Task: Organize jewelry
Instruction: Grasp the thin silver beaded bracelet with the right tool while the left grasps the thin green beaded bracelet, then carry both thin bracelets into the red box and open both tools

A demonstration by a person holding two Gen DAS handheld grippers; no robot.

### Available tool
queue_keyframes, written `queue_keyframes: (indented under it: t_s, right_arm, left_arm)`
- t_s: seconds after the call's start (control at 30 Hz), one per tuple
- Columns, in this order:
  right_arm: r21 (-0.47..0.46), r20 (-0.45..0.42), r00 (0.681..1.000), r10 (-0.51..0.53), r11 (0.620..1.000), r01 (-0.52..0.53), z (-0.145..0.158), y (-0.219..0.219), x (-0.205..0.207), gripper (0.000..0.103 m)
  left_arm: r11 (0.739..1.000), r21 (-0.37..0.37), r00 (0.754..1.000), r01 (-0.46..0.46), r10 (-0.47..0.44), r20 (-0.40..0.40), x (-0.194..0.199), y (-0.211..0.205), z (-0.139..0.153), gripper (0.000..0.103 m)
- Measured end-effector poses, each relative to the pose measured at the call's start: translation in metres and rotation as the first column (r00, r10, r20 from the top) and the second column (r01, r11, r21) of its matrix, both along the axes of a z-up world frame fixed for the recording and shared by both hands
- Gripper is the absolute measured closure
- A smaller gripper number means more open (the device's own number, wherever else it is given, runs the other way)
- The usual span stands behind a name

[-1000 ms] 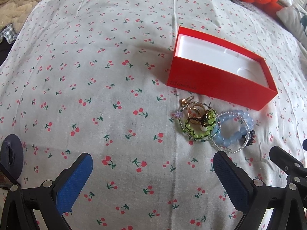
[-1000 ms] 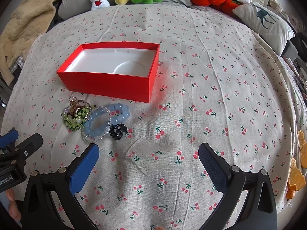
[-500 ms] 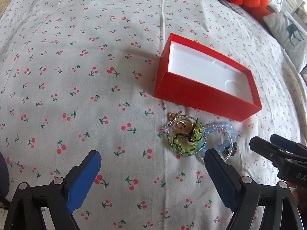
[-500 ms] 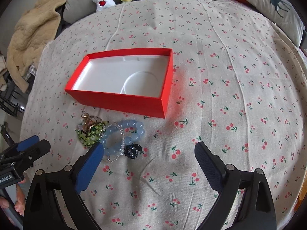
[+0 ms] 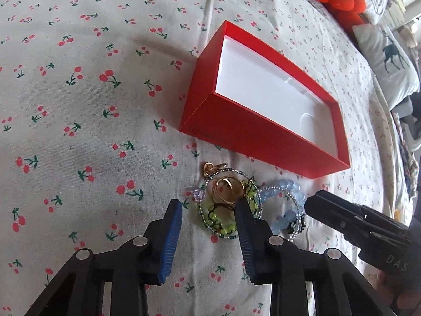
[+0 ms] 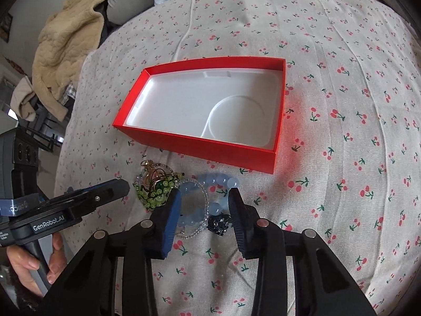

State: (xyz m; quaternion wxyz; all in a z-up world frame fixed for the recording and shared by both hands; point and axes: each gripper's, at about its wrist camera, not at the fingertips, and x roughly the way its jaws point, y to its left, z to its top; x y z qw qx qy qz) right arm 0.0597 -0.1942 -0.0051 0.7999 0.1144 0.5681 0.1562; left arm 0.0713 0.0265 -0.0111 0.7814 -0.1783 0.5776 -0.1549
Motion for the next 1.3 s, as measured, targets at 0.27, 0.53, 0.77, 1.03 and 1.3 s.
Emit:
queue_keyframes:
  t_s: [0.27, 0.53, 0.77, 1.03, 1.3]
  right_arm:
    - [-0.007, -0.04, 0.999, 0.013, 1.0, -0.014, -0.015, 0.005, 0.008, 0.078]
    - [-0.058, -0.069, 0.997, 0.027, 0.998, -0.031, -0.031, 0.013, 0.011, 0.092]
    - [-0.054, -0.016, 1.0, 0.014, 0.998, -0.015, -0.016, 0.012, 0.005, 0.099]
    - [-0.014, 0.062, 0.998, 0.014, 1.0, -0.013, 0.014, 0.008, -0.008, 0.099]
    - [0.018, 0.122, 0.993, -0.001, 1.0, -0.002, 0.038, 0.003, -0.021, 0.099]
  left_arm:
    - [0.999, 0.043, 1.0, -0.011, 0.012, -0.028, 0.016, -0.007, -0.015, 0.082]
    - [0.992, 0.124, 1.0, -0.003, 0.004, -0.002, 0.017, -0.012, -0.019, 0.099]
    - [0.991, 0.133, 0.999, -0.005, 0.0, 0.038, 0.009, -0.013, -0.006, 0.102]
    - [0.997, 0.08, 0.993, -0.009, 0.0, 0.115, -0.007, -0.011, 0.023, 0.102]
    - [0.999, 0.037, 0.981, -0.001, -0.007, 0.194, -0.021, -0.011, 0.052, 0.103]
